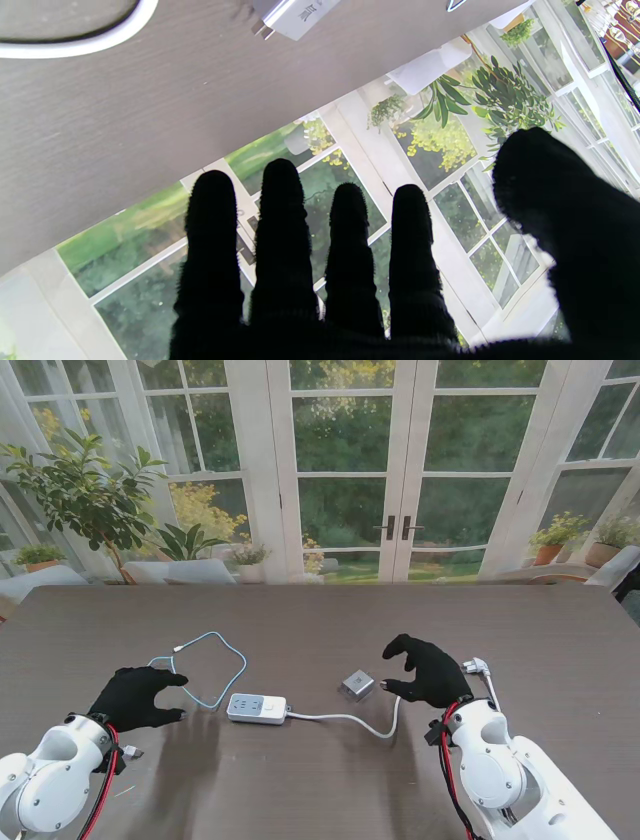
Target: Set up the charging station
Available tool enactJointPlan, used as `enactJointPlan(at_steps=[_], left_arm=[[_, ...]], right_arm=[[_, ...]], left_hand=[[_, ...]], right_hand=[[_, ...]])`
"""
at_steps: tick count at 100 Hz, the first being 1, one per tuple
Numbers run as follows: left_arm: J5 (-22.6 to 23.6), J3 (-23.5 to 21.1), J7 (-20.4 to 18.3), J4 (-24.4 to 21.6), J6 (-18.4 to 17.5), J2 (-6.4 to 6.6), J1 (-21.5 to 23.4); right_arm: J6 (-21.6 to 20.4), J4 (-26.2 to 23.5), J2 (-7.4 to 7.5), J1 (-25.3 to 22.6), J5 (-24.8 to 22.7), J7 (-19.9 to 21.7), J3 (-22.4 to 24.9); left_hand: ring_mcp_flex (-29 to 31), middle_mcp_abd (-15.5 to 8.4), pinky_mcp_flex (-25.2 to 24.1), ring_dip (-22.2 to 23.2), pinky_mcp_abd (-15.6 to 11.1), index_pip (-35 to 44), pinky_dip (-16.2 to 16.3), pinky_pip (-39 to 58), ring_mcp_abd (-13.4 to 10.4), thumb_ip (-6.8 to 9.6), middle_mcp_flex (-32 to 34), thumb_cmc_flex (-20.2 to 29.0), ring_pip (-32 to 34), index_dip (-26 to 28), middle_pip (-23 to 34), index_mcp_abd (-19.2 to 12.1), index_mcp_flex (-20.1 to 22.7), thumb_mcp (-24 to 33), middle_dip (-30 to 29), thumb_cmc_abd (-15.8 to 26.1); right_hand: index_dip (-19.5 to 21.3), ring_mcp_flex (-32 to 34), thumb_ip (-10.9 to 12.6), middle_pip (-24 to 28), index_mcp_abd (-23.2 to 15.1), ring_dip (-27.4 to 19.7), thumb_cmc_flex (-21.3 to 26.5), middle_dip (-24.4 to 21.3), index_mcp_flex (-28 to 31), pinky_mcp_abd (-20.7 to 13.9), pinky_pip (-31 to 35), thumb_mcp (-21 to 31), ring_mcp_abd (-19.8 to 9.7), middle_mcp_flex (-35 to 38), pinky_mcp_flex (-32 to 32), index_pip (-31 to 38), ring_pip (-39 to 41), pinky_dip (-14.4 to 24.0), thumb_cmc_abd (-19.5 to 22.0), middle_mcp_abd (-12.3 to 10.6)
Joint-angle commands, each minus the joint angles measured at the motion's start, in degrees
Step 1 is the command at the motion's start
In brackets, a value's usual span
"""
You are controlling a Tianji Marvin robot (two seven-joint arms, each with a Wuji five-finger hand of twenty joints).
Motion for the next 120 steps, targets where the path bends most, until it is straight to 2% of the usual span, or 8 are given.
enactJointPlan(at_steps=[1, 18, 24, 36, 72, 99, 120], left_arm=[[0.3, -0.39, -1.11, 1.55, -0.57, 0.55, -0.23], [2.77, -1.07, -2.81, 3.04, -1.41, 1.09, -0.76], [3.11, -1.31, -3.78, 3.21, -1.45, 1.26, -0.8], [4.45, -1.86, -5.97, 3.16, -1.8, 1.67, -0.67], [6.18, -1.85, -11.1, 4.23, -2.75, 2.6, -1.48], [10.73, -3.04, -13.87, 2.81, -3.45, 3.08, -0.68], [13.66, -3.33, -15.05, 2.73, -3.1, 3.28, -0.45]], right_arm=[[0.08, -0.17, -0.19, -0.28, 0.34, 1.0, -0.21], [0.24, -0.21, -0.2, -0.34, 0.94, 1.38, -0.25], [0.3, -0.23, -0.19, -0.35, 1.12, 1.55, -0.26], [0.41, -0.29, -0.2, -0.41, 1.61, 1.81, -0.27], [0.55, -0.28, -0.32, -0.44, 2.49, 1.86, -0.2], [0.78, -0.32, -0.36, -0.49, 3.2, 2.11, -0.26], [0.87, -0.38, -0.41, -0.57, 3.82, 2.29, -0.22]], left_hand=[[0.23, -0.59, -0.53, 0.88, -0.17, -0.01, 0.53, 1.07, -0.72, 0.89, -1.21, -1.14, 0.59, 0.23, -0.62, 0.53, 1.16, 1.1, -0.06, -0.21], [0.03, -0.81, -0.87, 0.85, -2.09, -0.69, -0.03, 4.15, -1.46, 0.62, -1.53, -0.61, 1.42, -0.53, -0.31, 2.28, 1.02, 5.14, -0.41, -2.95], [-0.02, -0.67, -1.03, 0.81, -2.88, -0.58, -0.62, 6.0, -1.79, 0.46, -1.39, -0.11, 1.89, -0.85, -0.12, 3.91, 1.51, 7.53, -0.48, -4.77], [0.54, -0.69, -0.28, 0.75, -3.88, -0.08, -1.17, 8.92, -1.99, 0.31, -0.79, 0.86, 2.63, -0.92, 0.25, 4.47, 2.53, 10.08, -0.45, -6.75], [0.71, -1.35, 0.23, 0.48, -5.86, 0.53, -1.02, 12.09, -3.36, 0.29, -0.76, 2.58, 3.45, -0.73, 0.51, 3.51, 3.48, 12.61, -0.49, -8.74], [1.61, -2.11, 1.11, 0.38, -8.24, 0.63, -0.89, 13.61, -4.82, 0.38, -0.57, 4.68, 4.35, -0.56, 0.91, 2.79, 3.26, 14.89, -0.44, -9.75], [2.93, -1.78, 2.22, 0.61, -7.54, 0.98, -0.52, 15.01, -4.32, 0.26, -0.21, 4.07, 5.27, -0.27, 1.38, 3.39, 3.54, 14.87, -0.12, -9.42]], right_hand=[[-0.23, -0.7, 1.32, -1.15, -0.15, -50.12, -1.77, -0.45, 1.18, 0.07, -1.51, -0.78, -0.42, -1.51, -0.49, -23.4, -1.28, 0.96, 0.83, 0.18], [-0.24, -0.63, 1.39, -1.24, 0.09, -50.1, -1.88, -0.44, 1.26, 0.01, -1.58, -0.98, -0.4, -1.5, -0.48, -23.44, -1.29, 1.07, 1.28, 0.32], [-0.24, -0.61, 1.42, -1.23, 0.17, -50.09, -1.89, -0.43, 1.3, 0.03, -1.58, -1.05, -0.36, -1.41, -0.46, -23.45, -1.29, 1.11, 1.34, 0.35], [-0.25, -0.64, 1.49, -1.33, 0.27, -50.08, -1.84, -0.43, 1.35, 0.04, -1.66, -1.23, -0.29, -1.4, -0.51, -23.51, -1.33, 1.19, 1.68, 0.39], [-0.27, -0.49, 1.65, -1.36, 0.55, -50.03, -1.91, -0.37, 1.57, 0.03, -1.69, -1.49, -0.25, -1.17, -0.4, -23.56, -1.33, 1.37, 2.3, 0.54], [-0.28, -0.4, 1.74, -1.41, 0.81, -49.99, -1.99, -0.35, 1.71, 0.14, -1.77, -1.69, -0.24, -1.07, -0.47, -23.6, -1.32, 1.47, 2.74, 0.65], [-0.29, -0.42, 1.81, -1.46, 0.87, -49.97, -1.94, -0.34, 1.79, 0.17, -1.9, -1.74, -0.14, -0.95, -0.6, -23.63, -1.35, 1.52, 2.95, 0.79]])
